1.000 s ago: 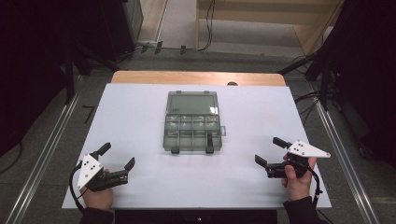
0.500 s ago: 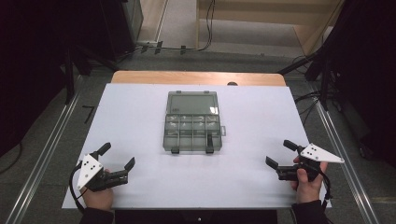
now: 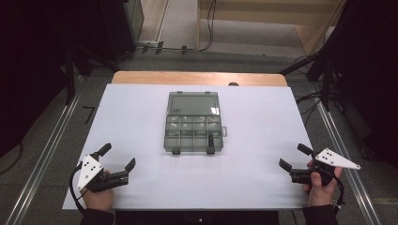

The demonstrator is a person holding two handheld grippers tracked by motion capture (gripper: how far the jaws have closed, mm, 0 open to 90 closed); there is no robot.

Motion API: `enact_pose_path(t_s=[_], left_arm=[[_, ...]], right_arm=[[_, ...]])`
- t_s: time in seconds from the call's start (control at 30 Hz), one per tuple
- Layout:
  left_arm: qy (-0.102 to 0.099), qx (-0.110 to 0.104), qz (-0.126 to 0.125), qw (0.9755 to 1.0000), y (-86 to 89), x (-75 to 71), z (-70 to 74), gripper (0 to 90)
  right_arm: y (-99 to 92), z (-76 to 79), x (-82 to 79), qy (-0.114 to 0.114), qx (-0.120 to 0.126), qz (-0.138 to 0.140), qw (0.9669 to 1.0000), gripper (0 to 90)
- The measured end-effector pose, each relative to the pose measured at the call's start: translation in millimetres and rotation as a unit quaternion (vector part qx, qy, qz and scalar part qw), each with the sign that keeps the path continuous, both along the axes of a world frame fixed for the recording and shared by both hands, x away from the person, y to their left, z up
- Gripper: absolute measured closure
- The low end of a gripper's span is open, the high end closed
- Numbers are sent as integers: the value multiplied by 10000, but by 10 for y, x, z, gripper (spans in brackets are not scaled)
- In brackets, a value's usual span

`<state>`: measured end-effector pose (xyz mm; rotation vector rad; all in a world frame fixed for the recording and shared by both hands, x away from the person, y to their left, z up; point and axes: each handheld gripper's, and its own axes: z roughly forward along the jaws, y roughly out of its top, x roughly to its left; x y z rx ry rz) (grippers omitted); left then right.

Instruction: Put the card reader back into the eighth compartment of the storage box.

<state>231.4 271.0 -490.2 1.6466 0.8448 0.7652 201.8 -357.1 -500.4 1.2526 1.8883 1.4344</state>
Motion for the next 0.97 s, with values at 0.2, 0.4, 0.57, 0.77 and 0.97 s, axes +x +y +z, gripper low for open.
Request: enact_pose_path(t_s=[0.2, 0.4, 0.57, 0.77, 0.97], left_arm=[[1, -8, -4, 10000, 5, 0, 1, 23], [1, -26, -13, 10000, 8, 2, 1, 23], [3, -10, -9, 10000, 8, 3, 2, 22], [5, -14, -9, 10000, 7, 4, 2, 23], [17, -12, 0, 10000, 3, 8, 2, 23]], right_arm=[[-93, -45, -28, 19, -36, -86, 10000, 0], [-159, -105, -46, -38, 125, 58, 9999, 0], [-124, -142, -26, -32, 81, 157, 9998, 0], [-132, -154, -17, -40, 157, 123, 9998, 0], [-99, -161, -3, -9, 91, 106, 9999, 0]])
